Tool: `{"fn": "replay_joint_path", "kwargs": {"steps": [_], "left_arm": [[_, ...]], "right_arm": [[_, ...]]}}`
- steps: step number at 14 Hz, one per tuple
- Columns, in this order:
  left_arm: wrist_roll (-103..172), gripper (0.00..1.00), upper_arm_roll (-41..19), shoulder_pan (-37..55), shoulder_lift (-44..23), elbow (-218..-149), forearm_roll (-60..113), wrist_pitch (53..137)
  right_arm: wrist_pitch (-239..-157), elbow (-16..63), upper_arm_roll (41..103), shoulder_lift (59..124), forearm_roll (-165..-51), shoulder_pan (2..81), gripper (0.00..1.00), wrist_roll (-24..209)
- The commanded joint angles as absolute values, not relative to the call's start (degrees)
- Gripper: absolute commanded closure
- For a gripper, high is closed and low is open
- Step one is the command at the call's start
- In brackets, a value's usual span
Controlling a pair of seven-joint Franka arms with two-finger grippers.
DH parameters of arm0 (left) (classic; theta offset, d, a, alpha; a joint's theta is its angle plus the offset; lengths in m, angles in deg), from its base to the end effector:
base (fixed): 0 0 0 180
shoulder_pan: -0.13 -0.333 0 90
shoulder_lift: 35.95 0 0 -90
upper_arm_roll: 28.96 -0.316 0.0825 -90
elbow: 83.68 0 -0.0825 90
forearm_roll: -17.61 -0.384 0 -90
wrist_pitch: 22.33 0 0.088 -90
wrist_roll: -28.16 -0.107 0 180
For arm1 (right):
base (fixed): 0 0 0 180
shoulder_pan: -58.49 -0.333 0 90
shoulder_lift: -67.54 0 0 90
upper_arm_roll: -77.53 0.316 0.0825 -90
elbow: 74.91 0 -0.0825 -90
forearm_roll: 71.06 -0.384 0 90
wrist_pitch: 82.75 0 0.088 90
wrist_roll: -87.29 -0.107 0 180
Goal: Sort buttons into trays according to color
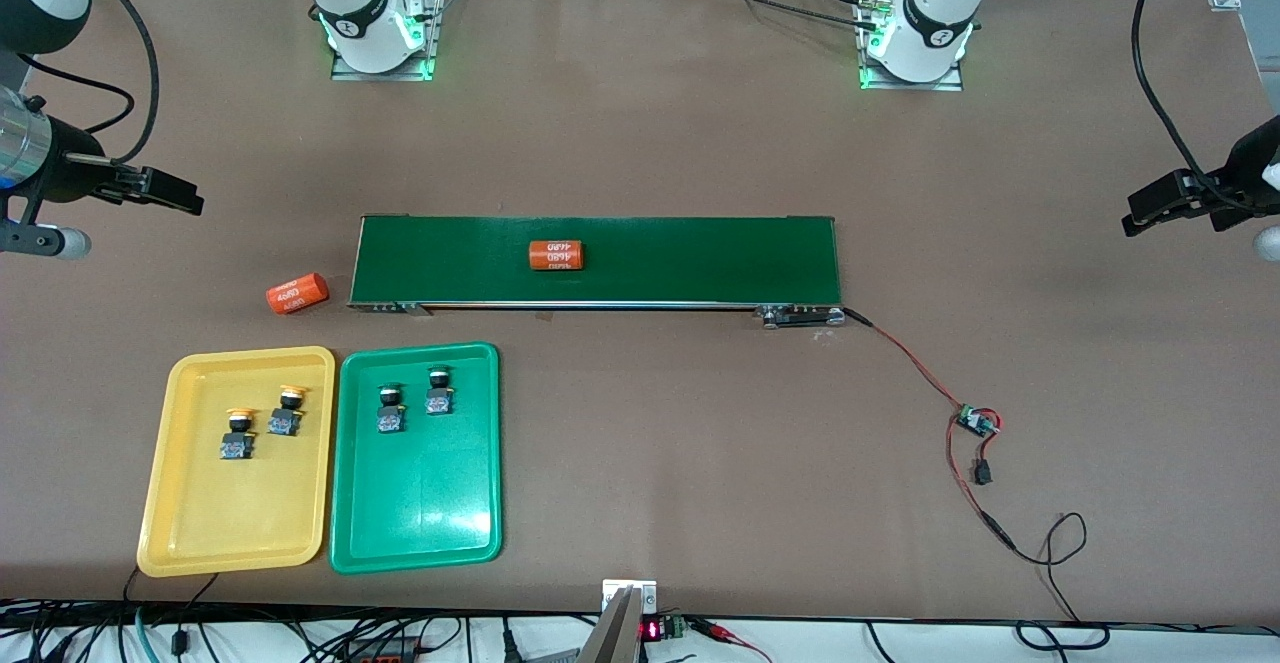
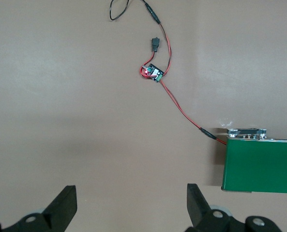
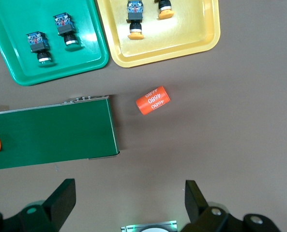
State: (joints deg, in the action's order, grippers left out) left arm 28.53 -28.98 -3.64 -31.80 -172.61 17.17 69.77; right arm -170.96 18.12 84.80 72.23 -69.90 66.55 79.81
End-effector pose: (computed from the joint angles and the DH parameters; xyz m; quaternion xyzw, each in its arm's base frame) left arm 0.5779 0.0391 0.5955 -0.9993 -0.0361 0.0087 0.0036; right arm 0.5685 -0.0126 0.5517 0.9940 -0.0711 -0.0821 0.0097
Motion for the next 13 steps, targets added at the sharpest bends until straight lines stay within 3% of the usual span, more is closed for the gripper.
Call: {"fn": "replay_joint_path", "kwargs": {"steps": [1, 13], "left_arm": [[27.90, 0.00, -28.88, -3.82, -33.23, -173.86, 18.22, 70.05], [27.90, 0.00, -29.32, -3.82, -33.23, -173.95, 18.22, 70.05]], "right_arm": [[-170.11, 17.02, 85.27, 72.20, -70.97, 66.75, 0.00, 78.85], [-176.53, 17.20, 85.35, 73.08, -70.88, 63.24, 0.00, 81.49]]}}
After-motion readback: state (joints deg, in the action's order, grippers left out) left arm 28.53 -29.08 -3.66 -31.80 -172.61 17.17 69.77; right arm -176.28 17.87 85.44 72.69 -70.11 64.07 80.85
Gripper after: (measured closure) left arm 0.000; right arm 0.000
